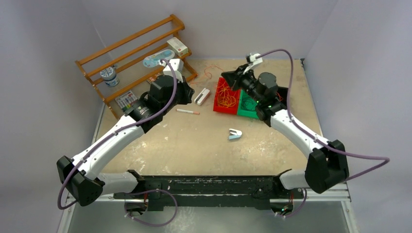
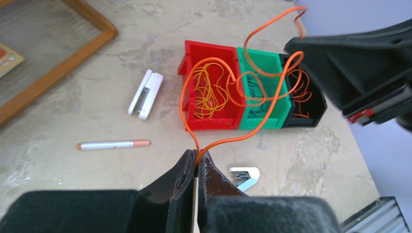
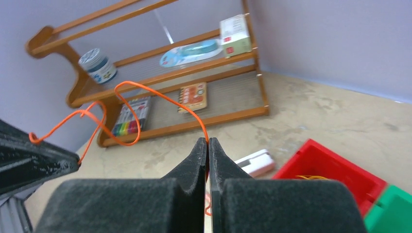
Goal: Untangle the cables
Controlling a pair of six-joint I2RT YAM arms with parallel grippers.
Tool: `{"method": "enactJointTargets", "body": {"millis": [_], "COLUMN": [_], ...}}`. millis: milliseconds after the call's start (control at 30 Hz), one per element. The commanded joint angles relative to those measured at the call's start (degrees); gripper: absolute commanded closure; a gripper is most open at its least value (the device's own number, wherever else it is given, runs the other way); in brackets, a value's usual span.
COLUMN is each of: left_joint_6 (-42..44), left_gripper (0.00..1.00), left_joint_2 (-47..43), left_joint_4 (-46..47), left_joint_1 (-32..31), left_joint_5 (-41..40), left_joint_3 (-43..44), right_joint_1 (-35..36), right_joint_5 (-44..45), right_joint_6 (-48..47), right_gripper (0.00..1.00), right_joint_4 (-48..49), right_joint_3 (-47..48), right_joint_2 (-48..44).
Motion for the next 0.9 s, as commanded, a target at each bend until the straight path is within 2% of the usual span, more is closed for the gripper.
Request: {"method": "enactJointTargets", "body": {"millis": [0, 167, 200, 267, 367, 533, 867], "left_joint_6": [0.6, 0.6, 0.6, 0.4, 0.1, 0.5, 1.5], "left_gripper": [0.94, 0.59, 0.49, 0.38, 0.32, 0.28, 0.26], "left_joint_2": [2.5, 2.8, 2.6, 1.7, 1.2, 1.1, 1.6], "left_joint_4": [6.0, 7.7, 8.0, 9.0, 9.8, 9.0, 7.4], "left_joint_1": [-0.2, -0.3, -0.3, -0.2, -0.3, -0.2, -0.2], "left_joint_5": [6.8, 8.4, 8.2, 7.7, 7.0, 5.6, 3.3], "left_joint_3": [-0.3, -0.7, -1.0, -1.9, -3.2, -4.1, -4.2], "right_joint_1": [-4.3, -6.1, -6.3, -6.7, -7.4, -10.2, -22.1], "right_joint_5": [-0.5, 3.3, 4.7, 7.8, 12.8, 19.2, 21.0], "right_joint_6": [3.1, 2.0, 1.3, 0.2, -1.4, -3.0, -3.1], "right_gripper": [1.00, 1.00, 1.00, 1.00, 1.00, 1.00, 1.00], "right_joint_4": [-1.7, -5.2, -6.5, -9.5, -13.3, -17.9, -21.5], "right_joint_3": [2.0, 1.3, 1.5, 2.2, 2.7, 2.9, -0.3], "right_joint_2": [-5.4, -10.4, -11.1, -12.7, -15.1, -17.9, -18.3]}}
